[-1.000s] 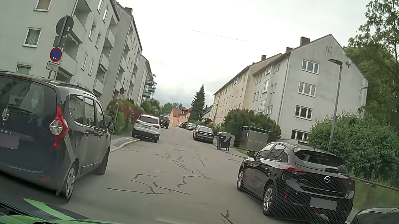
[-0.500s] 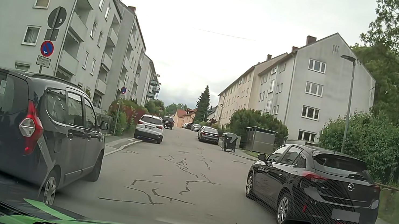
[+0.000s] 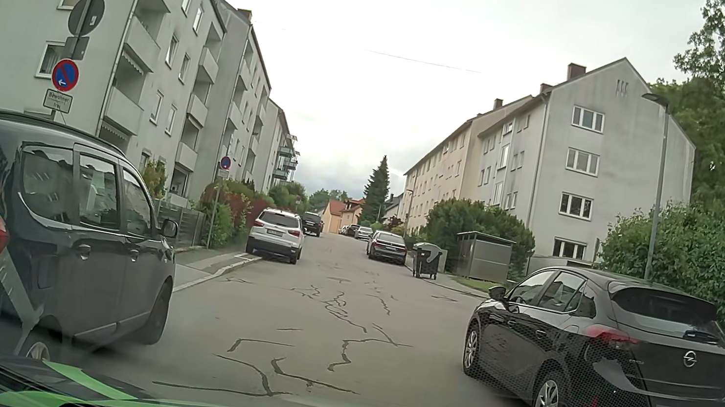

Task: Follow the waypoints while adhering to traffic rules and regulations

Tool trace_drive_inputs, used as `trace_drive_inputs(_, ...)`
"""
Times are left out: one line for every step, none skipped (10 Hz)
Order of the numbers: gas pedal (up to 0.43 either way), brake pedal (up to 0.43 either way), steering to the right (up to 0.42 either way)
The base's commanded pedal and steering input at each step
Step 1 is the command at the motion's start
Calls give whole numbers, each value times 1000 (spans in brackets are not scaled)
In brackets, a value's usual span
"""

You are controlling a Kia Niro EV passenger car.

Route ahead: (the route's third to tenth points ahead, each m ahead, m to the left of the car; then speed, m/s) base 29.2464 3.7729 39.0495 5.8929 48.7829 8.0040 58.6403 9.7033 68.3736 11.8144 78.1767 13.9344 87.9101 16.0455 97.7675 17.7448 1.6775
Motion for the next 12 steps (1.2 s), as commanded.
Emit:
trace_drive_inputs(20, 0, -59)
trace_drive_inputs(20, 0, -57)
trace_drive_inputs(20, 0, -56)
trace_drive_inputs(20, 0, -53)
trace_drive_inputs(20, 0, -51)
trace_drive_inputs(20, 0, -48)
trace_drive_inputs(20, 0, -46)
trace_drive_inputs(20, 0, -45)
trace_drive_inputs(20, 0, -44)
trace_drive_inputs(20, 0, -42)
trace_drive_inputs(20, 0, -41)
trace_drive_inputs(20, 0, -40)
